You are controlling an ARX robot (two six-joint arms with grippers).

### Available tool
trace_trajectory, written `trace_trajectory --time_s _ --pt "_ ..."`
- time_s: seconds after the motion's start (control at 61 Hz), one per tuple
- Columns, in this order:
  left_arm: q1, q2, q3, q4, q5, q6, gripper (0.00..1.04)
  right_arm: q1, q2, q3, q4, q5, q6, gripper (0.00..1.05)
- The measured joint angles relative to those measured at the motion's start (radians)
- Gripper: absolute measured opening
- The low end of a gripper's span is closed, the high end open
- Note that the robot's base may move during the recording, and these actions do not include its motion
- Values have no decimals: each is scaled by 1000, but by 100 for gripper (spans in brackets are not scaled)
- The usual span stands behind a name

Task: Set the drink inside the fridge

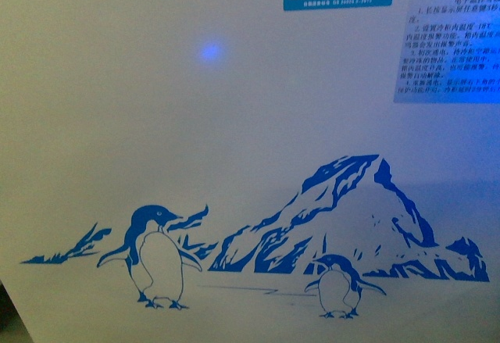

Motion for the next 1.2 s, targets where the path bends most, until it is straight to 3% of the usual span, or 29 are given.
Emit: trace_trajectory --time_s 0.361,0.623,1.164,1.197 --pt "0 0 0 0 0 0 97 7 426 332 49 4 34 97" --pt "0 0 0 0 0 0 97 -18 657 559 -26 -16 27 97" --pt "0 0 0 0 0 0 97 -16 855 796 -140 -40 31 97" --pt "0 0 0 0 0 0 97 -21 864 818 -135 -65 7 90"
